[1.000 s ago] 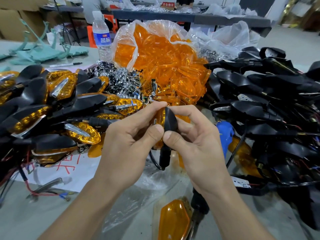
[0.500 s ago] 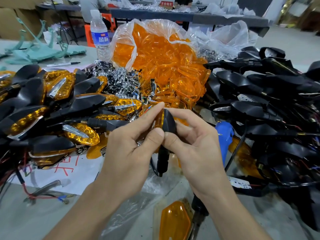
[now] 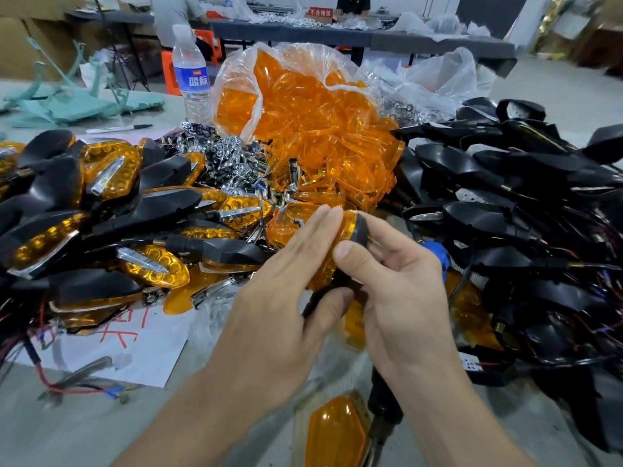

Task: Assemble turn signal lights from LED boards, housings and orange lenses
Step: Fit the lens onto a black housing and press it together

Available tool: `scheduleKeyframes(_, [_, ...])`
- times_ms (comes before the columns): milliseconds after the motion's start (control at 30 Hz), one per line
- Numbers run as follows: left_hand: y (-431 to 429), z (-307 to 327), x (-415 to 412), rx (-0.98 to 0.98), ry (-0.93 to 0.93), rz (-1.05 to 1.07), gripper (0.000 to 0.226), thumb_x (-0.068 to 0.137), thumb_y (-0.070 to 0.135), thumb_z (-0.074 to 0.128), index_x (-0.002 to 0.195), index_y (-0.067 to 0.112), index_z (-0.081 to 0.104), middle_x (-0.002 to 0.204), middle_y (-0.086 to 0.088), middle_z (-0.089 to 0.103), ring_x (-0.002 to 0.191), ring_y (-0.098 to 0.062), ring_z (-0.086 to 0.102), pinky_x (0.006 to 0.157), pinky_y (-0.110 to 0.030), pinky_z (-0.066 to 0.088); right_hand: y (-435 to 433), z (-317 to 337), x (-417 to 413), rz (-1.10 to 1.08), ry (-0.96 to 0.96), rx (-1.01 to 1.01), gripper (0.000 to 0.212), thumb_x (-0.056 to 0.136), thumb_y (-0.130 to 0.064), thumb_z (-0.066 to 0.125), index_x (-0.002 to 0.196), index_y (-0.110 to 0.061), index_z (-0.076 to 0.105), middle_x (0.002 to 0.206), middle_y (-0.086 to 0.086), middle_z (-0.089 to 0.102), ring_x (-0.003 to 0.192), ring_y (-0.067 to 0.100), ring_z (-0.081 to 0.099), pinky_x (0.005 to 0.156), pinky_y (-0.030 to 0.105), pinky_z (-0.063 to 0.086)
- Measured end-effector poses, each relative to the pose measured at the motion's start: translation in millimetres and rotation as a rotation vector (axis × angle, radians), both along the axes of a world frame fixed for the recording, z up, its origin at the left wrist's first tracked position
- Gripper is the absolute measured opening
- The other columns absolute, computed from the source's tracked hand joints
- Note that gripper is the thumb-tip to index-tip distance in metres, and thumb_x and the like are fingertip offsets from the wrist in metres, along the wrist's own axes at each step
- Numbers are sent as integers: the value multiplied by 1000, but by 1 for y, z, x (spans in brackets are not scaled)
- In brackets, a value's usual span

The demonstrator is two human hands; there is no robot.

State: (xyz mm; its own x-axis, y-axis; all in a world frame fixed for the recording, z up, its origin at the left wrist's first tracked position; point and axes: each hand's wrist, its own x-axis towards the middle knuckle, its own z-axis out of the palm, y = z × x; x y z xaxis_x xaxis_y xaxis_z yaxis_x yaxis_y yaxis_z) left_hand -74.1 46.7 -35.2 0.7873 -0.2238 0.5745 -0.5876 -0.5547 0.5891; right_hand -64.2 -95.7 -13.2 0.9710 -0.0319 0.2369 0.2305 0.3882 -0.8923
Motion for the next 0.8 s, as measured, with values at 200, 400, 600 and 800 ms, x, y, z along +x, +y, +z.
scheduleKeyframes(200, [-5, 1, -3, -72, -104, 74, 84, 76, 19, 92, 149, 22, 50, 146, 22, 50, 139, 12, 43, 109, -6, 36, 1, 0, -3, -12, 3, 12, 30, 86, 7, 68, 97, -17, 83, 93, 13, 79, 87, 23, 73, 74, 32, 62])
scheduleKeyframes(400, [5, 11, -9, -195, -24, 112, 82, 66, 44, 85, 142, 35, 59, 126, 39, 61, 119, 17, 58, 97, -1, 41, 4, 0, -4, -9, -23, -94, 32, 80, 0, 72, 102, -20, 83, 96, 13, 80, 92, 30, 76, 80, 37, 63])
scheduleKeyframes(600, [3, 9, -10, -222, -18, 134, 70, 74, 47, 74, 142, 41, 58, 130, 26, 69, 119, 11, 63, 99, -8, 46, 10, 2, -9, -104, -116, -214, 50, 77, 14, 79, 106, -27, 78, 97, -3, 82, 95, 13, 77, 80, 20, 59])
scheduleKeyframes(800, [13, 8, 0, -254, 48, 19, 64, 79, 40, 80, 141, 41, 61, 131, 28, 68, 120, 2, 66, 102, -22, 53, 6, 5, -9, -89, -183, -235, 52, 78, 14, 75, 96, -34, 80, 91, -4, 81, 87, 7, 75, 75, 18, 58])
